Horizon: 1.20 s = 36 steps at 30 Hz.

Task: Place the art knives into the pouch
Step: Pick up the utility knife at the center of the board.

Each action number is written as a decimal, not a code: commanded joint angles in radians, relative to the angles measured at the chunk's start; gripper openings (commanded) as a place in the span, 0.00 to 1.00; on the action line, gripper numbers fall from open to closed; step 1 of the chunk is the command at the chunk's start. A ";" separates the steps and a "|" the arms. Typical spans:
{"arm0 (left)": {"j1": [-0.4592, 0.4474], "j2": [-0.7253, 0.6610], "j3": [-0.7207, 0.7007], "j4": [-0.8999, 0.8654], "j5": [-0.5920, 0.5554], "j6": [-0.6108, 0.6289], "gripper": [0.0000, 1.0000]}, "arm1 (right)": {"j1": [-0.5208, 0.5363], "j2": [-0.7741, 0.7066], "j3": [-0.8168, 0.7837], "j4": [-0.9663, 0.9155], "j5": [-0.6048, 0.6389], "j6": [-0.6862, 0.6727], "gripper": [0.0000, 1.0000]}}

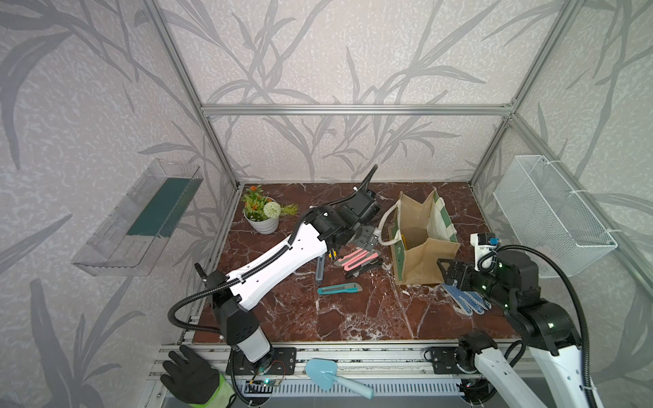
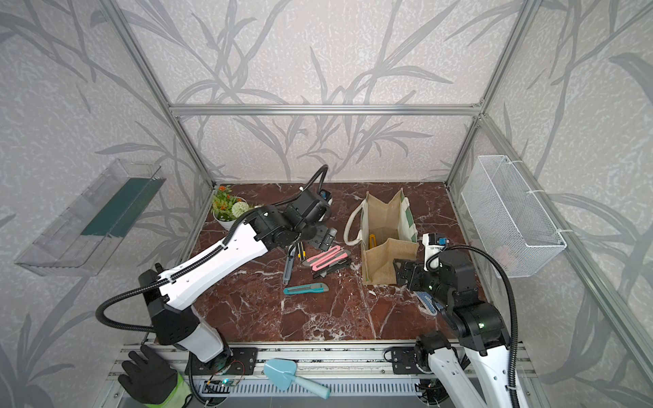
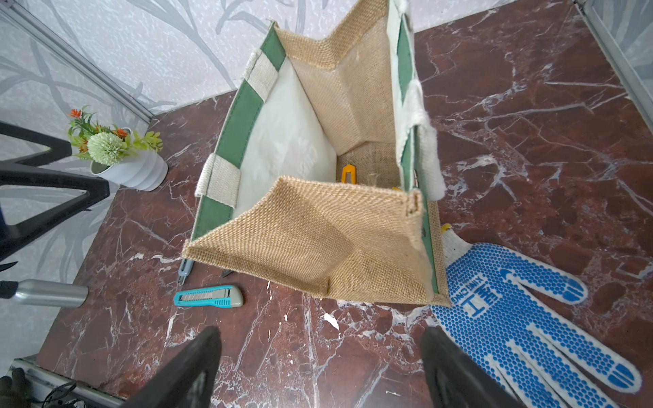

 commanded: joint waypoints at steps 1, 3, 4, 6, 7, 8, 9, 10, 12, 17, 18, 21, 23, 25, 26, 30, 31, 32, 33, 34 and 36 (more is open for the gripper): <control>0.035 -0.113 -0.130 0.056 0.027 -0.088 0.99 | -0.002 0.012 0.030 0.011 -0.043 -0.017 0.89; 0.054 -0.168 -0.217 0.073 0.031 -0.107 0.99 | -0.002 0.025 0.038 0.014 -0.064 -0.022 0.89; 0.069 -0.192 -0.260 0.076 0.044 -0.118 0.99 | -0.002 0.032 0.043 0.015 -0.077 -0.028 0.89; 0.096 -0.227 -0.333 0.078 0.070 -0.147 0.99 | -0.002 0.045 0.052 0.014 -0.104 -0.050 0.90; 0.113 -0.245 -0.370 0.079 0.084 -0.163 0.99 | -0.002 0.050 0.056 0.009 -0.109 -0.060 0.90; 0.125 -0.257 -0.403 0.085 0.098 -0.172 0.99 | -0.002 0.054 0.061 0.006 -0.114 -0.067 0.90; 0.136 -0.275 -0.440 0.095 0.109 -0.182 0.99 | -0.002 0.057 0.066 0.000 -0.118 -0.073 0.90; 0.145 -0.292 -0.476 0.107 0.121 -0.189 0.98 | -0.002 0.060 0.067 -0.002 -0.125 -0.077 0.90; 0.164 -0.318 -0.538 0.131 0.148 -0.205 0.97 | -0.002 0.063 0.070 -0.003 -0.139 -0.074 0.90; 0.211 -0.350 -0.651 0.183 0.215 -0.221 0.95 | -0.002 0.063 0.051 0.021 -0.183 -0.038 0.90; 0.219 -0.347 -0.665 0.189 0.222 -0.221 0.94 | -0.002 0.062 0.046 0.027 -0.189 -0.027 0.90; 0.237 -0.341 -0.702 0.204 0.242 -0.218 0.92 | -0.002 0.063 0.036 0.029 -0.193 -0.009 0.90; 0.247 -0.334 -0.722 0.215 0.253 -0.222 0.92 | -0.002 0.060 0.034 0.024 -0.182 -0.004 0.90; 0.252 -0.325 -0.736 0.235 0.273 -0.233 0.89 | -0.002 0.060 0.032 0.018 -0.170 0.000 0.90; 0.254 -0.320 -0.741 0.245 0.278 -0.237 0.88 | -0.002 0.059 0.032 0.017 -0.167 0.001 0.90; 0.263 -0.284 -0.757 0.278 0.286 -0.251 0.82 | -0.002 0.056 0.026 0.020 -0.152 0.016 0.90; 0.266 -0.270 -0.757 0.281 0.288 -0.249 0.80 | -0.002 0.057 0.026 0.020 -0.150 0.016 0.90; 0.268 -0.257 -0.756 0.281 0.286 -0.249 0.78 | -0.002 0.057 0.026 0.019 -0.147 0.015 0.90; 0.269 -0.245 -0.755 0.284 0.280 -0.249 0.76 | -0.002 0.060 0.027 0.016 -0.144 0.015 0.90; 0.268 -0.232 -0.754 0.286 0.277 -0.250 0.76 | -0.002 0.063 0.030 0.014 -0.141 0.016 0.90; 0.269 -0.215 -0.754 0.292 0.276 -0.251 0.72 | -0.002 0.066 0.035 0.012 -0.139 0.015 0.90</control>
